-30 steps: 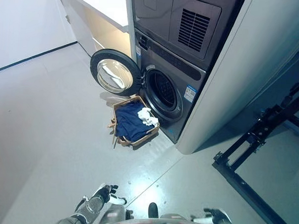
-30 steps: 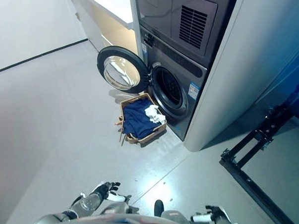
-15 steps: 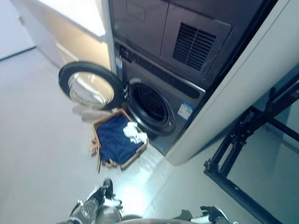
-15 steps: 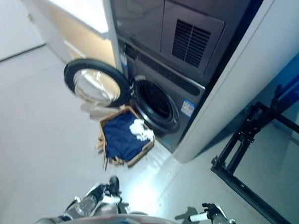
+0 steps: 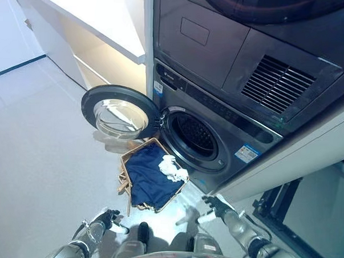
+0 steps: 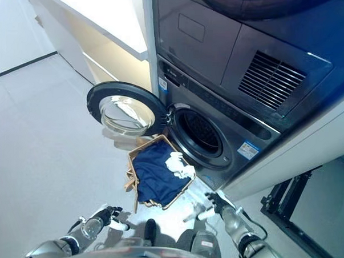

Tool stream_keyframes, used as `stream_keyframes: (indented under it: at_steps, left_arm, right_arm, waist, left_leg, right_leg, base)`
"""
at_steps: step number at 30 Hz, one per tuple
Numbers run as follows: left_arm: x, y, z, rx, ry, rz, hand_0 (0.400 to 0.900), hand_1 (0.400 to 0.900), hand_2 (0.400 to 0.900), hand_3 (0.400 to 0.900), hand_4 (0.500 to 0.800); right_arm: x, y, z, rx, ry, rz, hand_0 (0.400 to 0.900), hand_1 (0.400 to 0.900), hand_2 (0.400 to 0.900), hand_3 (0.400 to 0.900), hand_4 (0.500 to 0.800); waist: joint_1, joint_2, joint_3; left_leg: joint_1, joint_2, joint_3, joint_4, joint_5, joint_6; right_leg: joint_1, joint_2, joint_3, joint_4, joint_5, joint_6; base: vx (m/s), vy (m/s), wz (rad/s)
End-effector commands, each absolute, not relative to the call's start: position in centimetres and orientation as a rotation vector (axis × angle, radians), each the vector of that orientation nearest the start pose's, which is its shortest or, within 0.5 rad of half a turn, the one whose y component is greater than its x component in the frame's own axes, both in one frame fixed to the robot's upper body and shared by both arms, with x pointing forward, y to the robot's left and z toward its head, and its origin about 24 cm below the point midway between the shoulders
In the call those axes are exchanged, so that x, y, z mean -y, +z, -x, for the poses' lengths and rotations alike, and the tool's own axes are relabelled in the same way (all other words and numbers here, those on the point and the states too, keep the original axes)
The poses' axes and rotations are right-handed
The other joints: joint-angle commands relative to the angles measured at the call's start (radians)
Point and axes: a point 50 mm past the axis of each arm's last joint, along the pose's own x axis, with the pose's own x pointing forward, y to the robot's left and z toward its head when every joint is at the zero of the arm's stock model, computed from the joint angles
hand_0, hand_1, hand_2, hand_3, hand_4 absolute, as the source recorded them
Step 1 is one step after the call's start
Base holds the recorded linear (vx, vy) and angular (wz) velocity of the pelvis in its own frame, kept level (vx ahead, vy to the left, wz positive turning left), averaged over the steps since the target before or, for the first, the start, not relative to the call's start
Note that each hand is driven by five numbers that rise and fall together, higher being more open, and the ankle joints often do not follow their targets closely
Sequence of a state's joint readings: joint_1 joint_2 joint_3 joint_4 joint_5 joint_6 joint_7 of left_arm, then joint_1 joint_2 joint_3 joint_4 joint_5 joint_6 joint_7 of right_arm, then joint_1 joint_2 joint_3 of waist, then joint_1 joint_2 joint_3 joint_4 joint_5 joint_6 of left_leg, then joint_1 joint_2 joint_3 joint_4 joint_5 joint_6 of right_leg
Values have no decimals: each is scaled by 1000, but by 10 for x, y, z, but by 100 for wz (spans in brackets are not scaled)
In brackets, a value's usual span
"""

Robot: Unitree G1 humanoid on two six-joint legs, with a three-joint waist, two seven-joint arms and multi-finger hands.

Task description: Put the clothes in the basket into the washing machine.

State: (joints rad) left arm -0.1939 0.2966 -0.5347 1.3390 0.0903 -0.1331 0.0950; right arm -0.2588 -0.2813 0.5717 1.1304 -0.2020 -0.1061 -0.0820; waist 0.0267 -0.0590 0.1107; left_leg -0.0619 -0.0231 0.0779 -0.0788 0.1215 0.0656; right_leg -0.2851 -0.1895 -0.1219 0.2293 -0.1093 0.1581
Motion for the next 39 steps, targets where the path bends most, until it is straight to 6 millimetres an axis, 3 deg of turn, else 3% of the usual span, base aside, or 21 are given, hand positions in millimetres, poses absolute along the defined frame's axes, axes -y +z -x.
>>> stream_keyframes:
  at_steps: [1, 2, 3, 4, 6, 10, 12, 13, 15, 16, 18, 22, 31, 35, 39]
  left_arm:
    - [-233, -125, -188, -855, -190, -765, 900, 900, 900, 900, 800]
    - [-232, -123, -193, -833, -176, -762, 900, 900, 900, 900, 800]
    - [-213, -127, -196, -836, -242, -752, 900, 900, 900, 900, 800]
    - [-207, -123, -204, -784, -217, -747, 900, 900, 900, 900, 800]
    - [-200, -114, -220, -721, -203, -753, 900, 900, 900, 900, 800]
    - [-194, -101, -240, -641, -165, -727, 900, 900, 900, 900, 800]
    - [-199, -89, -254, -592, -112, -713, 900, 900, 900, 900, 800]
    - [-201, -84, -260, -573, -90, -714, 900, 900, 900, 900, 800]
    - [-208, -74, -272, -552, -45, -728, 900, 900, 900, 900, 800]
    - [-211, -72, -274, -548, -30, -739, 900, 900, 900, 900, 800]
    - [-218, -72, -272, -556, 5, -733, 900, 900, 900, 900, 800]
    - [-217, -68, -276, -536, 21, -716, 900, 900, 900, 900, 800]
    - [-198, -44, -301, -396, 40, -666, 900, 900, 900, 900, 800]
    - [-192, -36, -308, -355, 50, -632, 900, 900, 900, 900, 800]
    - [-193, -34, -310, -345, 65, -623, 900, 900, 900, 900, 800]
  right_arm:
    - [181, -97, -238, -577, 418, 936, 900, 900, 900, 900, 800]
    - [173, -91, -246, -527, 435, 955, 900, 900, 900, 900, 800]
    - [91, -46, -310, -370, 486, 973, 900, 900, 900, 900, 800]
    - [157, -63, -293, -475, 367, 993, 900, 900, 900, 900, 800]
    - [181, -53, -302, -460, 271, 1054, 900, 900, 900, 900, 800]
    - [182, -34, -320, -385, 225, 1142, 900, 900, 900, 900, 800]
    - [183, -14, -337, -315, 184, 1169, 900, 900, 900, 900, 800]
    - [190, -4, -343, -295, 147, 1174, 900, 900, 900, 900, 800]
    - [200, 15, -355, -268, 87, 1191, 900, 900, 900, 900, 800]
    - [202, 31, -365, -234, 52, 1215, 900, 900, 900, 900, 800]
    - [204, 50, -377, -197, 12, 1246, 900, 900, 900, 900, 800]
    - [221, 87, -392, -167, -99, 1277, 900, 900, 900, 900, 800]
    - [243, 143, -406, -85, -269, 1295, 900, 900, 900, 900, 800]
    - [256, 149, -404, -107, -312, 1296, 900, 900, 900, 900, 800]
    - [261, 137, -399, -141, -308, 1295, 900, 900, 900, 900, 800]
  waist:
    - [-18, -56, 36]
    - [-20, -60, 52]
    - [65, -58, 27]
    - [53, -56, 51]
    - [52, -45, 78]
    - [62, -37, 133]
    - [58, -36, 169]
    - [51, -32, 177]
    - [41, -16, 196]
    - [41, -12, 207]
    - [60, -14, 213]
    - [76, 6, 238]
    - [85, 44, 269]
    - [91, 61, 269]
    - [84, 73, 262]
  left_leg:
    - [-41, 19, -64, 65, -123, -68]
    - [-40, 14, -70, 66, -128, -69]
    - [-28, -11, -113, 68, -139, -72]
    - [-49, -24, -151, 71, -134, -77]
    - [-90, -23, -190, 73, -125, -99]
    - [-215, 17, -232, 115, -103, -132]
    - [-304, 41, -211, 153, -85, -142]
    - [-341, 55, -169, 162, -73, -140]
    - [-387, 99, -34, 168, -59, -146]
    - [-408, 105, -7, 167, -44, -147]
    - [-426, 112, -16, 166, -46, -147]
    - [-500, 115, -24, 178, -42, -147]
    - [-716, 89, -68, 307, -64, -156]
    - [-822, 78, -82, 413, -98, -155]
    - [-899, 71, -95, 511, -133, -154]
  right_leg:
    - [-11, 5, 38, -231, 242, -20]
    - [-24, 10, 60, -232, 257, -19]
    - [26, -1, 44, -272, 258, -21]
    - [21, -9, 57, -255, 270, -27]
    - [2, -23, 11, -249, 287, -27]
    - [-55, -25, -82, -202, 257, -44]
    - [-107, -23, -115, -172, 237, -55]
    - [-127, -27, -129, -164, 232, -56]
    - [-155, -15, -149, -144, 199, -50]
    - [-183, -8, -151, -133, 197, -52]
    - [-237, 10, -132, -96, 181, -59]
    - [-336, -3, -120, -21, 152, -63]
    - [-532, -28, -106, 163, 91, -70]
    - [-617, -36, -97, 271, 52, -84]
    - [-686, -37, -76, 370, 11, -100]
  base:
    - [182, -53, 46]
    - [346, -69, 116]
    - [266, -105, 170]
    - [253, -134, 192]
    - [11, -191, 133]
    - [-23, -268, 97]
    - [-80, -227, 68]
    - [-35, -153, 71]
    - [43, -137, 44]
    - [71, -66, -34]
    - [72, -14, -53]
    - [15, -16, -2]
    - [-26, -7, 11]
    - [-42, 5, 4]
    - [-28, 0, 4]
